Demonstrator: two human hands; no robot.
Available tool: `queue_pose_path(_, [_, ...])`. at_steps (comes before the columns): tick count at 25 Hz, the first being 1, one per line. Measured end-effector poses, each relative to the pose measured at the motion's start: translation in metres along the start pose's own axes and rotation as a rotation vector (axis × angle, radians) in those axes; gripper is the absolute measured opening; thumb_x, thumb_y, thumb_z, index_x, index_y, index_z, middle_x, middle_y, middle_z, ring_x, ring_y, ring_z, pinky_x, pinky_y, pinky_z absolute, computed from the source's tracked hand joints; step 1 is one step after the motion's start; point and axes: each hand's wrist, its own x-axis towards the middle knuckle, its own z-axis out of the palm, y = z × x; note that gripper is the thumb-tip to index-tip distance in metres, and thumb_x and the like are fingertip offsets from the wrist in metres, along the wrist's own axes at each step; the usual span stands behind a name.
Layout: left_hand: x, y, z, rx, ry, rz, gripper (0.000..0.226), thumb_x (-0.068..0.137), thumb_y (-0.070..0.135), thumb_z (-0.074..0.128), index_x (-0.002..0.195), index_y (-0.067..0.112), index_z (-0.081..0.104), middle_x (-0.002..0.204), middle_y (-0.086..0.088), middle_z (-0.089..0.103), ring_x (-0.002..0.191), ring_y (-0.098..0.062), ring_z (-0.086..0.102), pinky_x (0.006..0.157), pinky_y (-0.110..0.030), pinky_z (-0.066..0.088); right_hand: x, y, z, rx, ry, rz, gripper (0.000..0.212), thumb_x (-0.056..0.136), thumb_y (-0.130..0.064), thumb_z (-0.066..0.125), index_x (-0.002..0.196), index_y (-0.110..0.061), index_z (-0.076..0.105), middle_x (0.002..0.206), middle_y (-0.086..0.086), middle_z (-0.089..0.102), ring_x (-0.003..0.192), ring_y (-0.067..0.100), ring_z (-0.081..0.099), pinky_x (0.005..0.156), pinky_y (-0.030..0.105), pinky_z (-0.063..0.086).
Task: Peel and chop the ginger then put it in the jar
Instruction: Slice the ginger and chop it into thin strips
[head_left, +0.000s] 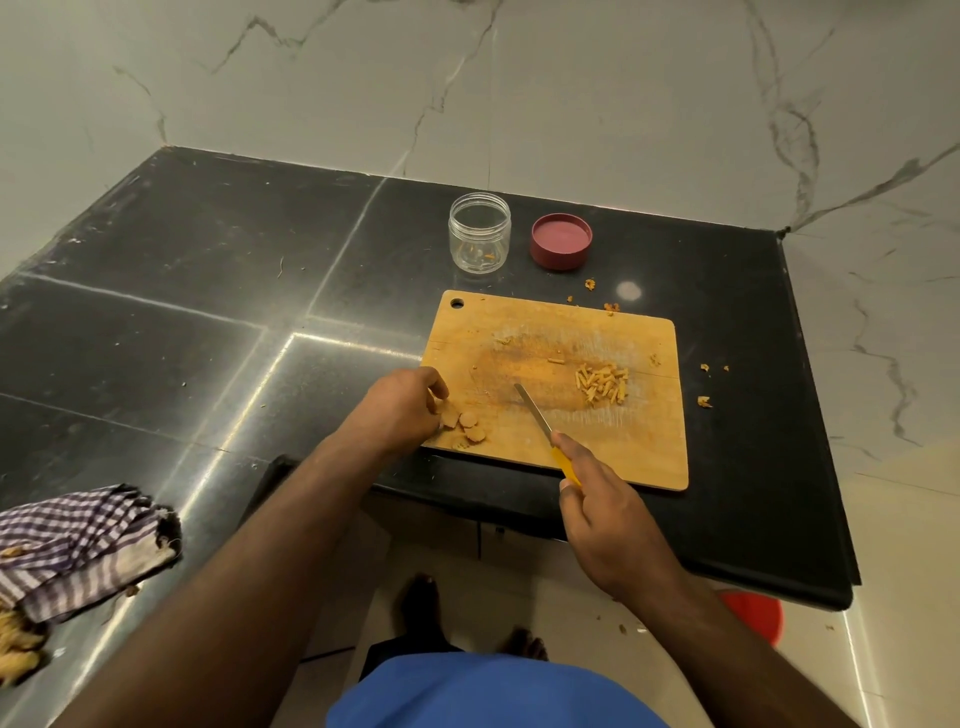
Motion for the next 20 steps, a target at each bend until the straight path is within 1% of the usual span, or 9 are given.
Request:
queue_pose_path(2, [0.003,0.003,0.002,0.015,0.038,0.021,0.037,0.089,0.011,0.068,0.124,0.023,0.063,0.121,-0.002,0.061,0.104,-0.016,0.059,0.077,-0.023,0.049,-0.001,0.001,-0.001,0.002,-0.001,0.01,0.052,0.105,-0.02,0.04,0.154,-0.031,0.027,0.146,-0.008,0.045,0.124,-0.001,0.044,0.089,0.003,0.034])
queue_pose_path(4, [0.004,0.007,0.004,0.037,0.052,0.052,0.034,0.091,0.018,0.064,0.124,0.026,0.065,0.123,-0.001,0.057,0.107,-0.017,0.057,0.082,-0.025,0.049,-0.001,0.002,-0.001,0.001,0.002,0.014,0.052,0.105,-0.02,0.04,0.154,-0.031,0.027,0.147,-0.008,0.044,0.125,-0.004,0.041,0.092,0.002,0.031])
queue_pose_path(7, [0.002,0.013,0.011,0.094,0.028,0.083,0.031,0.092,0.034,0.067,0.123,0.032,0.067,0.123,0.001,0.052,0.111,-0.018,0.053,0.096,-0.034,0.05,-0.001,0.002,0.0,-0.004,0.008,0.01,0.052,0.105,-0.02,0.041,0.154,-0.03,0.028,0.148,-0.008,0.044,0.124,-0.006,0.039,0.092,0.001,0.031])
queue_pose_path(9, [0.002,0.016,0.014,0.122,0.05,0.089,0.03,0.09,0.038,0.07,0.119,0.032,0.069,0.122,0.002,0.051,0.114,-0.018,0.051,0.099,-0.038,0.05,0.0,0.001,0.0,-0.002,0.006,0.012,0.052,0.105,-0.02,0.041,0.154,-0.03,0.028,0.148,-0.008,0.044,0.125,-0.005,0.04,0.094,0.004,0.032])
queue_pose_path(12, [0.002,0.017,0.013,0.13,0.07,0.116,0.023,0.088,0.036,0.073,0.11,0.03,0.071,0.117,0.003,0.052,0.109,-0.015,0.051,0.095,-0.035,0.051,0.001,0.001,0.001,-0.004,0.0,0.004,0.052,0.105,-0.02,0.041,0.154,-0.03,0.027,0.149,-0.01,0.042,0.125,-0.009,0.036,0.094,0.001,0.029])
queue_pose_path(14, [0.002,0.017,0.011,0.105,0.057,0.13,0.016,0.088,0.032,0.072,0.104,0.028,0.068,0.112,0.005,0.056,0.103,-0.013,0.053,0.086,-0.029,0.051,0.001,0.001,0.001,-0.005,-0.002,0.003,0.052,0.105,-0.02,0.04,0.154,-0.031,0.027,0.148,-0.01,0.043,0.122,-0.011,0.036,0.09,-0.002,0.029])
queue_pose_path(16, [0.003,0.018,0.007,0.055,0.041,0.116,0.01,0.091,0.028,0.068,0.1,0.026,0.064,0.106,0.004,0.062,0.095,-0.013,0.057,0.076,-0.026,0.049,0.002,0.001,0.0,-0.007,-0.002,0.005,0.052,0.105,-0.021,0.04,0.154,-0.031,0.027,0.147,-0.01,0.043,0.122,-0.01,0.037,0.089,-0.003,0.029])
queue_pose_path(18, [0.003,0.019,0.004,0.007,0.049,0.098,0.008,0.094,0.026,0.064,0.102,0.025,0.06,0.102,0.004,0.064,0.091,-0.013,0.059,0.071,-0.026,0.049,0.003,0.001,-0.001,-0.009,-0.002,0.003,0.052,0.105,-0.02,0.04,0.154,-0.03,0.027,0.148,-0.01,0.043,0.123,-0.01,0.036,0.09,-0.003,0.028])
queue_pose_path(20, [0.005,0.019,0.003,-0.043,0.079,0.093,0.011,0.097,0.025,0.061,0.108,0.025,0.06,0.102,0.006,0.062,0.092,-0.014,0.06,0.07,-0.025,0.049,0.003,0.002,-0.002,-0.005,0.0,0.0,0.052,0.105,-0.02,0.04,0.154,-0.03,0.028,0.149,-0.01,0.042,0.123,-0.011,0.034,0.091,-0.005,0.027])
